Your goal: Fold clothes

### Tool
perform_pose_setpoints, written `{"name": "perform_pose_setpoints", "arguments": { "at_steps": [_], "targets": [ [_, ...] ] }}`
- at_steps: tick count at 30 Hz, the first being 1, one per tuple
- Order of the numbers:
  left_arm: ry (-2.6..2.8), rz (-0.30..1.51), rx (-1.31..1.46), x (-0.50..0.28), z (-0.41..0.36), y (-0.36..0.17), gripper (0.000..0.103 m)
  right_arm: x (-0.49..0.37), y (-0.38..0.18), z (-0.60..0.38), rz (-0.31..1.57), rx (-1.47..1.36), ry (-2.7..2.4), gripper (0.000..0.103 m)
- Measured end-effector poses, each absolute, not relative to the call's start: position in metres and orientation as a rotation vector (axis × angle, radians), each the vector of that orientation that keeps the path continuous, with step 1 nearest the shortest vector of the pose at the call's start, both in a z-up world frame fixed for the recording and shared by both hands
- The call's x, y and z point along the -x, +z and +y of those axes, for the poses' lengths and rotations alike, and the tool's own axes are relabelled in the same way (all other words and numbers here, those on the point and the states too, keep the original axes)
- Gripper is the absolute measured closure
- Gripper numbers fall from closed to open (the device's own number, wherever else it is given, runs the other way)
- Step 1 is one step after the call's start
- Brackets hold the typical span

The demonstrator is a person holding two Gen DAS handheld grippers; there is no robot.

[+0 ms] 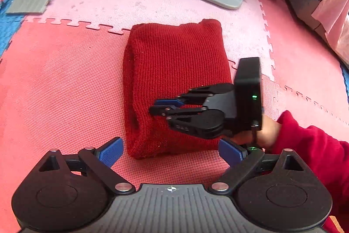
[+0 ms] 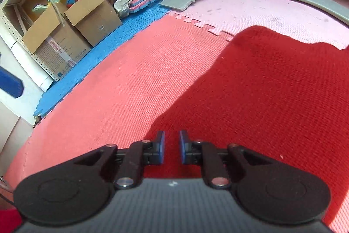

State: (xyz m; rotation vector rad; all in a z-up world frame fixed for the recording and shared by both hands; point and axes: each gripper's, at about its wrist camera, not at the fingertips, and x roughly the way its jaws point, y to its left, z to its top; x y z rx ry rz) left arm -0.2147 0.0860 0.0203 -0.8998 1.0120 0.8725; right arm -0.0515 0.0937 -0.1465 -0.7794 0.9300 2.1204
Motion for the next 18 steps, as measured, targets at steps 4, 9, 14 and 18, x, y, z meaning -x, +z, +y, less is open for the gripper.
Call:
{"name": "perform_pose_setpoints", "arguments": {
  "at_steps": [4,9,14,18],
  "targets": [
    [0.841,1.021,0.92,0.21,0.088,0.011,0.008,0.073,-0.164,0.097,0.928,0.882,2.132,0.089],
    [0.806,1.038,0.932,0.202,0.093,0.002,0.008,0.077,-0.173,0.096,0.945,0.871,2.135,0.089],
    [0.749,1.024,0.949,0.19,0.104,0.006,0.008,0.077,-0.167,0.1,0.956,0.876,2.16,0.088],
    [0.703,1.013,0.962,0.181,0.112,0.009,0.005,0.051,-0.137,0.104,1.0,0.75,2.167,0.088]
  ]
}}
